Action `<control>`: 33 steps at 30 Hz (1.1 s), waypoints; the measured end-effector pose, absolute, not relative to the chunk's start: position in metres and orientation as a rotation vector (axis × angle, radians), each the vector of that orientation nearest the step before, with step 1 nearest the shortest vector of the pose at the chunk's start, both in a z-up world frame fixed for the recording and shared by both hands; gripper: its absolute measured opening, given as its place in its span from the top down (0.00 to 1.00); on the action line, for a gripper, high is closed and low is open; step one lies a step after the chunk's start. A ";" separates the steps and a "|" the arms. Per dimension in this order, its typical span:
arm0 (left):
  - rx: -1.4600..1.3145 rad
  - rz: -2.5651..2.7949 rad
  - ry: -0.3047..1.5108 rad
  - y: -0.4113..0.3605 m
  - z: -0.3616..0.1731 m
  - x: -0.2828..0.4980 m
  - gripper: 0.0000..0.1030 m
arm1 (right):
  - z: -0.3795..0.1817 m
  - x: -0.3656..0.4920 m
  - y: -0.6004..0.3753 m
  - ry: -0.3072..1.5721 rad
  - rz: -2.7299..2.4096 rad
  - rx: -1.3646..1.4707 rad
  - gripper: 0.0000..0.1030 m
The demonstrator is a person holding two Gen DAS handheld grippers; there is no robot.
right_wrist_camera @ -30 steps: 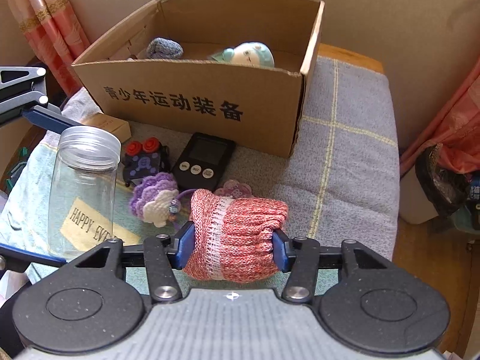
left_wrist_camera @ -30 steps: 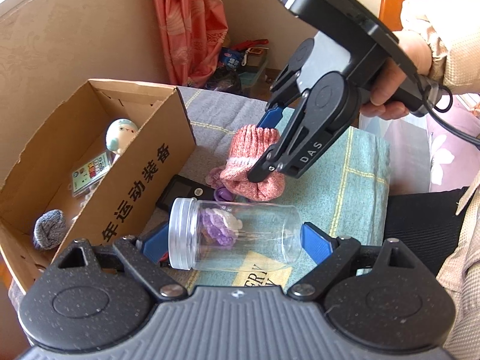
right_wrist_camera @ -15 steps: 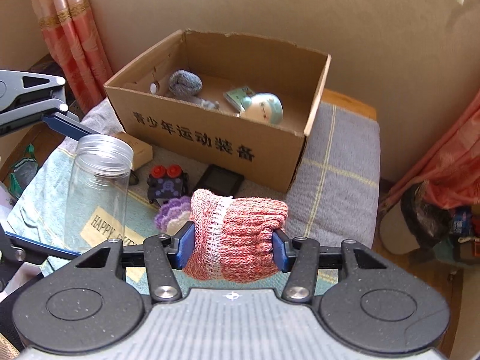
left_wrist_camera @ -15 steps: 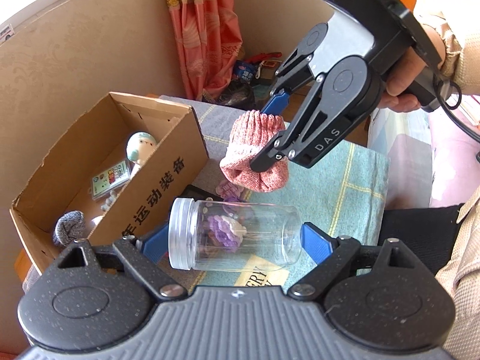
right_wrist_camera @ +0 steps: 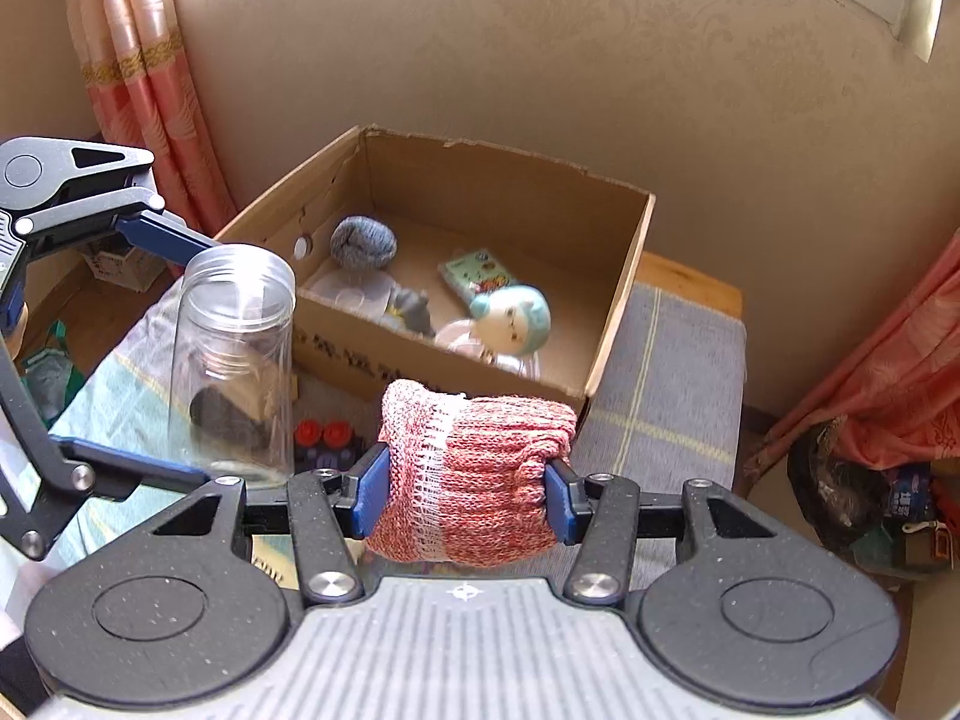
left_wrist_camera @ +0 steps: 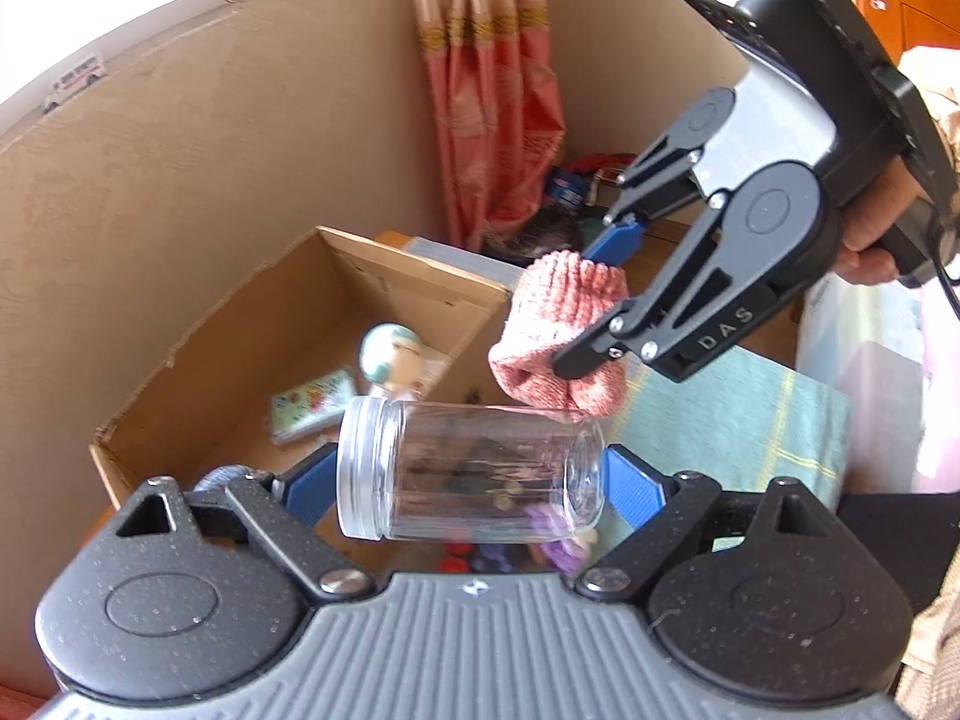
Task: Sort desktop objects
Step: 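Lift and carry the jar and sock with both tools over the box, then open both tools to drop the jar and sock into the box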
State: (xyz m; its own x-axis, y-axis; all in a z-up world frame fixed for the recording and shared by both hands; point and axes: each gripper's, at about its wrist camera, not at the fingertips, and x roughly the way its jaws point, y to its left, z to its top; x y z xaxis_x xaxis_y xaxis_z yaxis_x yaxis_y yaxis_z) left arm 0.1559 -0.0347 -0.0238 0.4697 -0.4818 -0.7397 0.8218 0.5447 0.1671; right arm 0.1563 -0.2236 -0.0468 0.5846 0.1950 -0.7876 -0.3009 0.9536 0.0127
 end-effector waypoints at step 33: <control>0.521 -0.685 0.739 -0.033 -0.023 0.297 0.12 | -0.039 0.285 -0.214 0.886 0.277 -0.083 0.44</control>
State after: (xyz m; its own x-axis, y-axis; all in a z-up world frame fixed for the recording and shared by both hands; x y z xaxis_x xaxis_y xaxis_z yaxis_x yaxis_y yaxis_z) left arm 0.2973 -0.0328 -0.0226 0.5444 -0.3740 -0.7508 0.7198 0.6678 0.1893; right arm 0.2847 -0.2141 -0.0388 0.5998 0.2043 -0.7736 -0.2725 0.9612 0.0425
